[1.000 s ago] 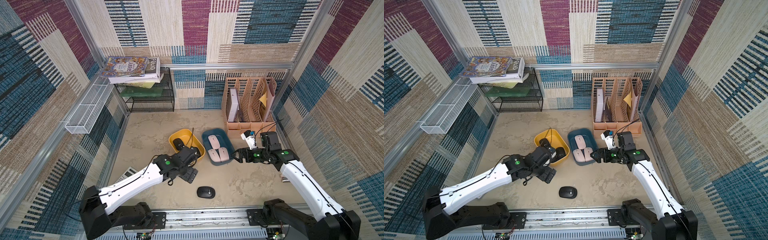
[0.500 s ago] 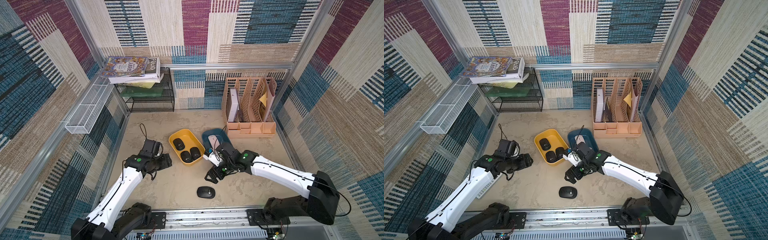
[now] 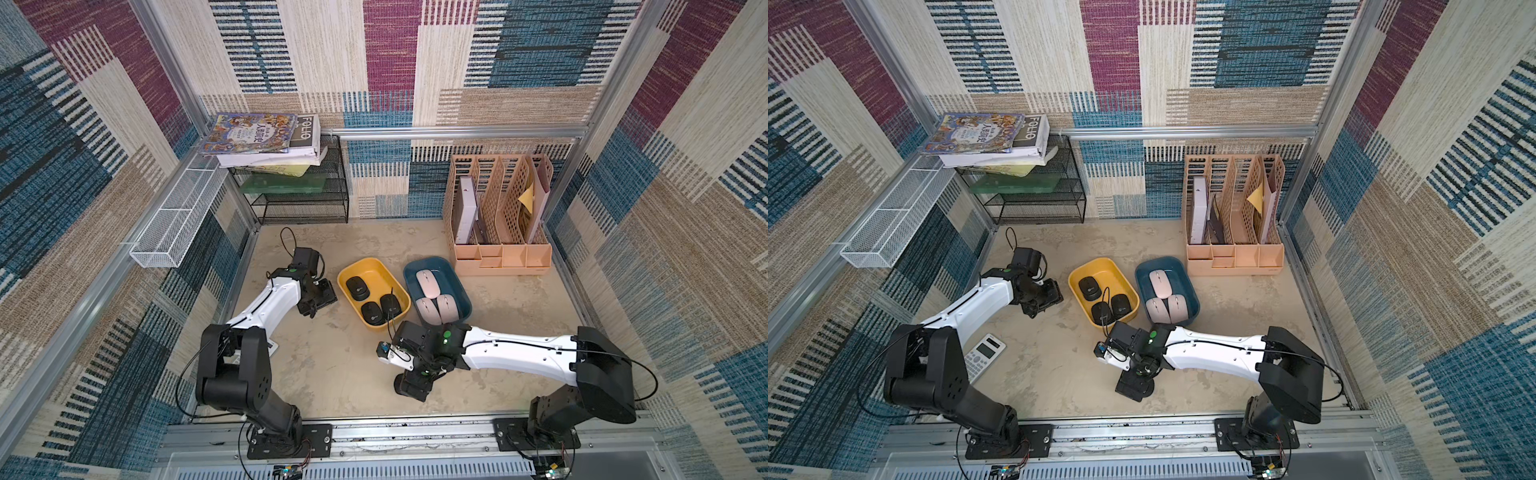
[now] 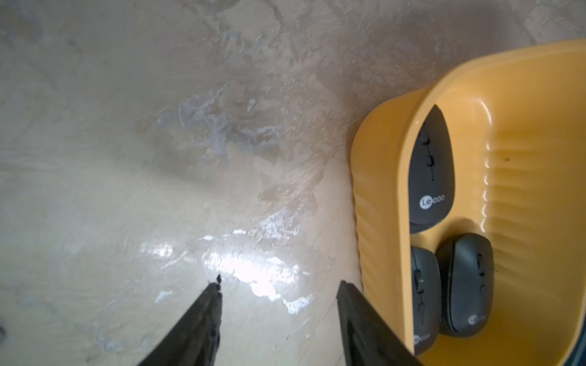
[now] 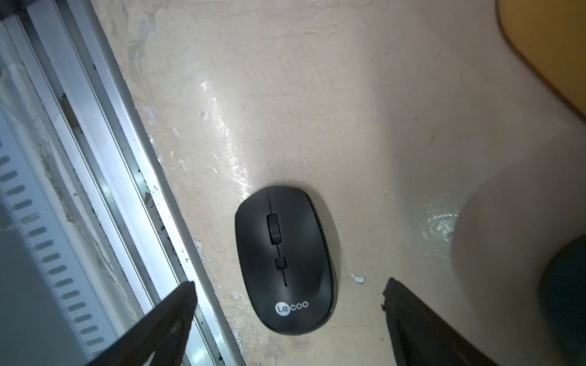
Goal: Place the mice by color into the storage box
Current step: Adjust the storage box at the center of the board.
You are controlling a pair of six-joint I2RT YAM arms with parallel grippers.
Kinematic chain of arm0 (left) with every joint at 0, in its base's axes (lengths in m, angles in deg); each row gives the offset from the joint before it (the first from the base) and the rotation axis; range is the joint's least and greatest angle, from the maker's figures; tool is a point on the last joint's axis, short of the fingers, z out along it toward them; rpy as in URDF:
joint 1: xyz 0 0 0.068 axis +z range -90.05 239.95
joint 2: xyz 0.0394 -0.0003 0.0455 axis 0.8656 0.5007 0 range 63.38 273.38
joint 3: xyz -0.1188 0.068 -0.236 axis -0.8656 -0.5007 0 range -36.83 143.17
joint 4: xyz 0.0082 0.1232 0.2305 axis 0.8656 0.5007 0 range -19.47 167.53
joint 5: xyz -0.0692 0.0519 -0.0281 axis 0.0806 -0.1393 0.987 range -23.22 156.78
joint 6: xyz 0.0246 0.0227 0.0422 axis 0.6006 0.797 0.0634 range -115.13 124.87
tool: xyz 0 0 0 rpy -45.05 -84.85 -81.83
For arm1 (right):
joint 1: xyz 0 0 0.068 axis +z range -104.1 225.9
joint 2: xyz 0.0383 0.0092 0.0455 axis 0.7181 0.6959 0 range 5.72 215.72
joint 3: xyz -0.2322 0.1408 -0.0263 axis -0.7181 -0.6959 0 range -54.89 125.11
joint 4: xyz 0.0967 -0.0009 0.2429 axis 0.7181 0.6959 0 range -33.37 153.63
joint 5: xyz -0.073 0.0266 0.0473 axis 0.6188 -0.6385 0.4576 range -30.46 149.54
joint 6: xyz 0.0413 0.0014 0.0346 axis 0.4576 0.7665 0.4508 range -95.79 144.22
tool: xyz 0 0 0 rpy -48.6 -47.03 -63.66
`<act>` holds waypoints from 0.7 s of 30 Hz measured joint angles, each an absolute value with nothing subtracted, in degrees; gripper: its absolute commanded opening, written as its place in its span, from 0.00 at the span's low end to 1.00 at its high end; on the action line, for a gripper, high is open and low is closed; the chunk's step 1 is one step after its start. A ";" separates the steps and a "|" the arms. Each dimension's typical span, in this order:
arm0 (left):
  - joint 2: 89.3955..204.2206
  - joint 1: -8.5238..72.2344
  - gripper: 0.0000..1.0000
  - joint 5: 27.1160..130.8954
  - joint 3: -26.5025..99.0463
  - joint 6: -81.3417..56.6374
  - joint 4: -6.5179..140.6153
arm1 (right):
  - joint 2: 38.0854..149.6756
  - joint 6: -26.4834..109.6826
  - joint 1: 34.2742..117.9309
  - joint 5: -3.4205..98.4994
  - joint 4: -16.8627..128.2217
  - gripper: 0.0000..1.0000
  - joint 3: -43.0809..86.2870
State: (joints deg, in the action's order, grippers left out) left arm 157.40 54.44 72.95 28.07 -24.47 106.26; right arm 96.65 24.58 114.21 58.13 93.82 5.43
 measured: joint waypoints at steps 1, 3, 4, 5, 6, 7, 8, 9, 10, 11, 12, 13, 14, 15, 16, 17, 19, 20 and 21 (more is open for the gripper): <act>158.86 54.33 0.60 73.02 28.95 -24.21 105.86 | 97.20 24.29 114.56 58.85 93.99 0.96 5.58; 161.07 53.95 0.59 73.19 30.26 -23.91 105.25 | 98.12 23.81 115.13 60.12 94.10 0.96 5.65; 161.81 53.67 0.59 73.43 30.74 -23.58 104.92 | 98.58 23.57 115.39 61.04 94.26 0.96 5.65; 162.58 53.23 0.59 73.85 31.33 -23.43 104.75 | 99.08 23.31 115.74 61.67 94.48 0.96 5.65; 163.19 52.84 0.59 74.07 31.81 -23.43 104.42 | 99.43 23.24 116.01 61.65 94.54 0.96 5.62; 163.73 52.38 0.59 74.02 32.25 -23.40 104.22 | 99.80 23.11 116.16 61.65 94.54 0.96 5.60; 164.37 51.90 0.59 74.22 32.75 -23.40 103.98 | 100.19 22.96 116.33 61.78 94.54 0.96 5.47; 164.87 51.55 0.59 74.22 33.12 -23.40 103.87 | 100.48 22.89 116.38 61.89 94.59 0.96 5.34; 165.48 51.16 0.59 74.26 33.58 -23.38 103.70 | 100.85 22.87 116.36 62.02 94.69 0.96 5.25; 166.20 50.76 0.59 74.26 34.04 -23.38 103.48 | 101.11 22.85 116.31 62.35 94.69 0.96 5.19; 166.75 50.57 0.59 74.26 34.39 -23.36 103.33 | 101.31 22.83 116.31 62.46 94.69 0.96 5.12; 167.41 50.33 0.59 74.26 34.87 -23.23 103.22 | 101.48 22.78 116.25 62.59 94.67 0.96 5.08; 167.91 50.15 0.59 74.26 35.33 -23.19 103.22 | 101.59 22.74 116.27 62.81 94.61 0.96 5.01; 168.37 50.06 0.59 74.24 35.85 -22.99 103.22 | 101.72 22.70 116.31 62.96 94.59 0.96 4.99; 168.92 49.89 0.59 74.22 36.64 -22.64 103.33 | 101.92 22.70 116.31 62.96 94.56 0.97 4.99; 169.29 49.80 0.59 74.15 37.32 -22.27 103.39 | 102.07 22.70 116.31 62.96 94.50 0.97 4.99; 170.42 49.47 0.59 73.98 39.42 -21.37 103.63 | 102.38 22.70 116.31 63.24 94.45 0.99 5.01; 170.90 49.32 0.59 74.00 40.27 -20.91 103.65 | 102.51 22.70 116.31 63.37 94.41 1.00 5.01; 171.69 49.06 0.59 73.96 41.64 -20.13 103.94 | 102.75 22.72 116.31 63.37 94.39 1.00 5.01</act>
State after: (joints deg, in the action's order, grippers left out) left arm 171.69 49.06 73.96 41.64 -20.13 103.94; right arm 102.75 22.72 116.31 63.37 94.39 5.01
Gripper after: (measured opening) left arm 0.592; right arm 0.989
